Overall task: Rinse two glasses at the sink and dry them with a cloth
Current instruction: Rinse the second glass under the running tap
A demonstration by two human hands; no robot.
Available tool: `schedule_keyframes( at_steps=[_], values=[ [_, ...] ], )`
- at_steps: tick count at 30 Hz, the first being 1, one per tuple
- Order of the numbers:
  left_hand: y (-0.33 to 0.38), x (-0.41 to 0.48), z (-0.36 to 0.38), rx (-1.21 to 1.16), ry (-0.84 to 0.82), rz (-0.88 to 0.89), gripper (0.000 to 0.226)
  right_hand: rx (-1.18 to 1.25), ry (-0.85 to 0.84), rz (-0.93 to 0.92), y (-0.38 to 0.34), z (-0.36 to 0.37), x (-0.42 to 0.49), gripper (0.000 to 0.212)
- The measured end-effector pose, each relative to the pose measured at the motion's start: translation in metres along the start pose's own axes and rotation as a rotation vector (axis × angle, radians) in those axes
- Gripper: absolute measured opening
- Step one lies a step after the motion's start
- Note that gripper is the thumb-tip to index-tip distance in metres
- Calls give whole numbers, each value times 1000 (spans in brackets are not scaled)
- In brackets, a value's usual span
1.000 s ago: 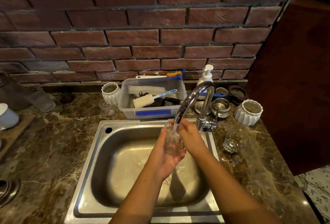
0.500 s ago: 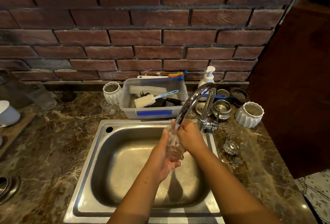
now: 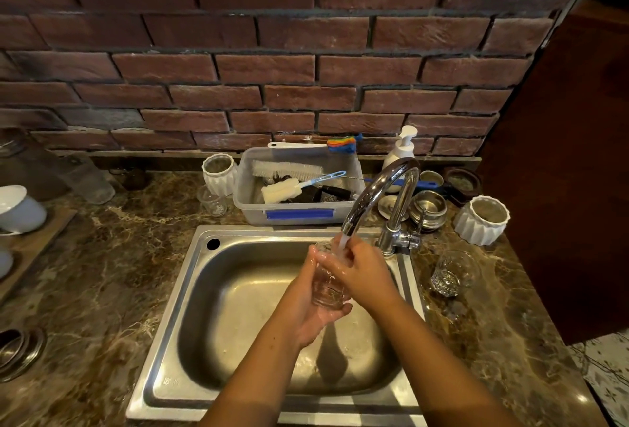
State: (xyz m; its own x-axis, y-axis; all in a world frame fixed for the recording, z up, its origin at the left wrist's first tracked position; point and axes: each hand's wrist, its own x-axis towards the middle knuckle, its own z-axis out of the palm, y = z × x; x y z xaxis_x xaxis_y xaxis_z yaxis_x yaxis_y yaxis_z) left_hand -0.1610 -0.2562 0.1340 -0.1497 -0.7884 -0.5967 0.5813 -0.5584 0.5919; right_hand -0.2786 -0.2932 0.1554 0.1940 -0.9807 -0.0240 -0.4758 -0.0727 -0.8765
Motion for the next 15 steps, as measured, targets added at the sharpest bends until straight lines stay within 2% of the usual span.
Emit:
schedule_keyframes(
  at_steps=[3, 7, 10, 11, 12, 14, 15],
  values=[
    [-3, -1, 4, -16, -15, -4, 58, 79, 50, 60, -3, 2, 15, 30],
    [-1, 2, 9, -67, 6, -7, 58, 295, 200, 166, 4, 2, 24, 31],
    [-1, 3, 11, -175, 15, 3, 58, 359, 121, 119, 3, 5, 8, 12],
    [0, 4, 11, -197, 26, 12, 56, 359, 64, 87, 4, 5, 1, 15],
    [0, 5, 10, -198, 44, 21, 54, 316, 8, 48, 5, 5, -5, 28],
    [1, 4, 9, -129, 73, 37, 50, 141, -57, -20, 6, 4, -9, 46],
    [1, 4, 8, -60, 88, 42, 48, 49, -53, -50, 6, 3, -9, 47]
  ],
)
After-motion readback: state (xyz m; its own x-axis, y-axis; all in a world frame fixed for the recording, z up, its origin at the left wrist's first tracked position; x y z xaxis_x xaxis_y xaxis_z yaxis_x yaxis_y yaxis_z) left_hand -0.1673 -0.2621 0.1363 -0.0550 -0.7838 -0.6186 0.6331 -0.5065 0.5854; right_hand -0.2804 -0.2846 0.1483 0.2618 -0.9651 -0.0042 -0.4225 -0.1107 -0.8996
